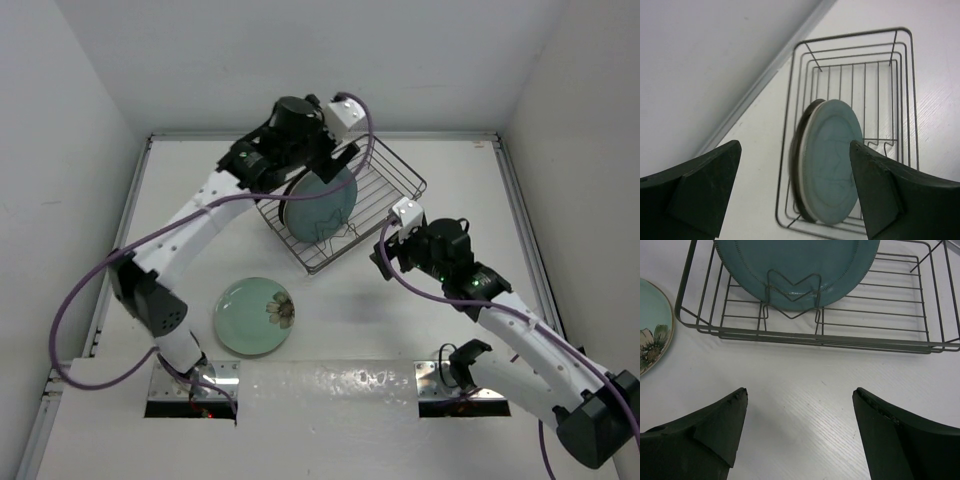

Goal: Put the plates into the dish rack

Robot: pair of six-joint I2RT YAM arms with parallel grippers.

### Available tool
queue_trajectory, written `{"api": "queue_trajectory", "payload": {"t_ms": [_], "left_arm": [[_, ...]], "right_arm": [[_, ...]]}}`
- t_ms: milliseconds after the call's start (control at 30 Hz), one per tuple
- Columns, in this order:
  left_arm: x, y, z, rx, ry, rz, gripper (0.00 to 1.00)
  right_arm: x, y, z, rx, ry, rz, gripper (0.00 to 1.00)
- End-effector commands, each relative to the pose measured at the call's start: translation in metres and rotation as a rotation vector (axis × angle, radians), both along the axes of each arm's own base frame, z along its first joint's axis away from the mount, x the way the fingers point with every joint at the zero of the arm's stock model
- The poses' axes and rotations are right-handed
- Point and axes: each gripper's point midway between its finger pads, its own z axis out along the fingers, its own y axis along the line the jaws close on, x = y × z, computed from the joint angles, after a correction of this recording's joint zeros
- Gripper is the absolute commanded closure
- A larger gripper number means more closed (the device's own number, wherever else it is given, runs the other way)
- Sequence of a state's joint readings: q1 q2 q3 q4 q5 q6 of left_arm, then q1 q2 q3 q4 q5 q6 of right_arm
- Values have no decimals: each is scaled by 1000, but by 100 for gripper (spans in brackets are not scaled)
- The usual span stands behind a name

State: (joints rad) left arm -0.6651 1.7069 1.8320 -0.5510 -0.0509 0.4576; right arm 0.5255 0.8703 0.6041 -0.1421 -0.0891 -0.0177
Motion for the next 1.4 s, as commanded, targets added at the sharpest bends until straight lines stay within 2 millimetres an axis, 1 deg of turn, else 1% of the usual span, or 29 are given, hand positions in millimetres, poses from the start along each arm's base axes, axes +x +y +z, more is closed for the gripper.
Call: {"api": "queue_trajectory", "payload": {"t_ms": [0,67,100,133,167,200,233,267,300,333,367,400,433,467,500,533,567,600,633,667,700,733,800,867,967,1000,1033,1133,1367], "left_arm": [[-24,87,84,-112,-75,173,13],[-25,132,68,-164,20,245,13],[-29,180,68,-200,38,314,13],[-32,203,37,-172,98,356,14],[-39,220,28,-158,105,376,14],[-54,242,29,-156,88,406,14],[-63,251,1,-129,145,422,14],[-75,258,-12,-125,197,433,14],[-85,273,-17,-157,224,455,14],[-92,281,-34,-156,270,459,14],[-98,289,-39,-167,287,469,14],[-105,305,-40,-184,274,491,14],[-110,312,-55,-186,304,507,14],[-114,316,-60,-191,312,512,14],[-119,320,-67,-191,323,512,15],[-124,319,-84,-194,370,513,15],[-127,318,-92,-197,390,514,16],[-132,317,-110,-200,432,517,17],[-134,317,-118,-203,446,522,17],[-133,318,-120,-199,427,527,17],[-136,319,-130,-203,442,536,18],[-137,318,-131,-206,435,540,18],[-137,319,-130,-209,406,549,18],[-139,319,-129,-204,393,550,18],[-141,320,-132,-193,389,555,18],[-142,320,-134,-193,390,555,18],[-142,320,-132,-192,379,555,18],[-143,318,-133,-198,370,545,18],[-144,315,-129,-199,347,529,17]], "right_arm": [[7,3,12,49,9,-40,16],[7,11,10,94,60,-36,20],[6,17,10,114,87,-24,22],[5,27,1,121,137,-4,27],[4,37,3,153,163,7,28],[-3,55,5,165,166,56,29],[-6,68,1,166,192,80,29],[-9,77,-1,171,204,96,29],[-18,90,-4,174,217,118,29],[-18,101,-7,215,250,102,29],[-20,109,-11,237,256,110,29],[-27,126,-7,278,251,156,29],[-31,134,-14,291,289,156,29],[-31,143,-30,269,332,154,29],[-36,152,-37,260,358,168,29],[-36,160,-40,269,371,178,29],[-39,169,-56,269,424,171,28],[-36,178,-55,308,421,176,28],[-37,183,-60,321,442,171,28],[-42,190,-75,318,489,161,29],[-43,196,-79,317,494,166,30],[-42,202,-80,309,488,161,30],[-55,215,-96,269,504,185,30],[-65,226,-101,263,498,193,31],[-72,223,-118,280,536,147,33],[-71,228,-113,336,526,150,34],[-75,224,-123,346,564,122,36],[-75,222,-137,347,593,76,36],[-79,213,-153,338,602,9,40]]}}
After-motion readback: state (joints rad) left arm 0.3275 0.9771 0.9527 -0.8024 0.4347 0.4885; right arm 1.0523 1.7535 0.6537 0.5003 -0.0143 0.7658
